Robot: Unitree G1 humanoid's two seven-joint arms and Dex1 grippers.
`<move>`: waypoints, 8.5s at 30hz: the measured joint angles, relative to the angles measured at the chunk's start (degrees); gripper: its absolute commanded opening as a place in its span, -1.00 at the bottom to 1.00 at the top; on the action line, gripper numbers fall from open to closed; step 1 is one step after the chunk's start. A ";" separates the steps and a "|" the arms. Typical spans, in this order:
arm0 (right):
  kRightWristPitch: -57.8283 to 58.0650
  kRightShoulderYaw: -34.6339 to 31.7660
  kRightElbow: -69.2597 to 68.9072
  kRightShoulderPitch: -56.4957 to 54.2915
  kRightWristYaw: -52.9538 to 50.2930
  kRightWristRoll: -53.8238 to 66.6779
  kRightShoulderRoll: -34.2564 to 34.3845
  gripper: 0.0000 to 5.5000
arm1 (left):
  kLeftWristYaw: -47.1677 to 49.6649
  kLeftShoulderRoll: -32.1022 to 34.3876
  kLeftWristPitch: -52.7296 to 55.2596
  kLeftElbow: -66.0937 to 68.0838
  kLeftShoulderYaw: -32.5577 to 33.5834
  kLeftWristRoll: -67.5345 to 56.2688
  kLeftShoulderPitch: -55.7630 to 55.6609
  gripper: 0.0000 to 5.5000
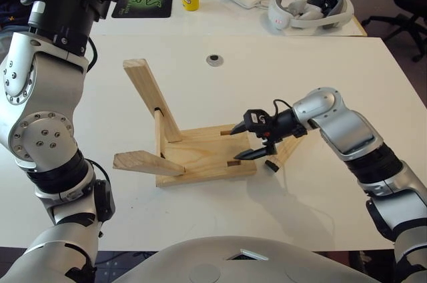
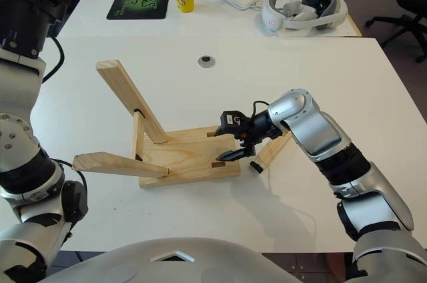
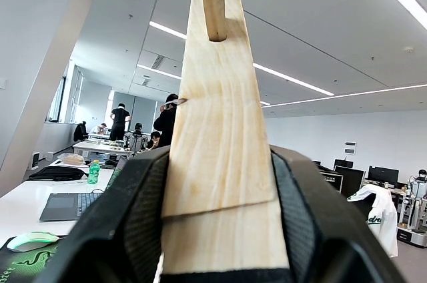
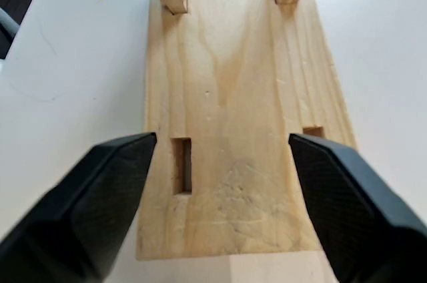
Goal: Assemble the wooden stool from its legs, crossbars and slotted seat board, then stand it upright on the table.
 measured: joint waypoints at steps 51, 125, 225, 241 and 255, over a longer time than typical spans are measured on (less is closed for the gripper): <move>57.26 -23.93 -12.11 6.53 -31.57 -7.11 26.67 0.53 | 3.96 -2.62 -0.88 -3.62 -0.15 2.18 0.24 -0.25; 10.67 -17.41 2.02 10.45 -51.34 -6.10 23.61 -0.15 | -6.00 -6.31 -6.07 4.61 -5.21 8.92 -1.02 -0.25; 17.40 -35.53 -7.69 -9.91 -63.69 58.32 28.83 0.65 | -20.68 6.98 -5.36 -4.28 -18.63 32.42 17.26 -0.25; 16.84 -38.83 -4.85 -13.67 -66.48 62.69 29.89 -0.26 | -22.80 6.97 -7.88 -2.80 -19.54 39.50 17.49 -0.25; 16.79 -39.21 -4.04 -14.14 -66.75 62.48 29.40 -0.58 | -24.40 6.11 -9.46 -2.23 -18.70 41.43 17.41 -0.25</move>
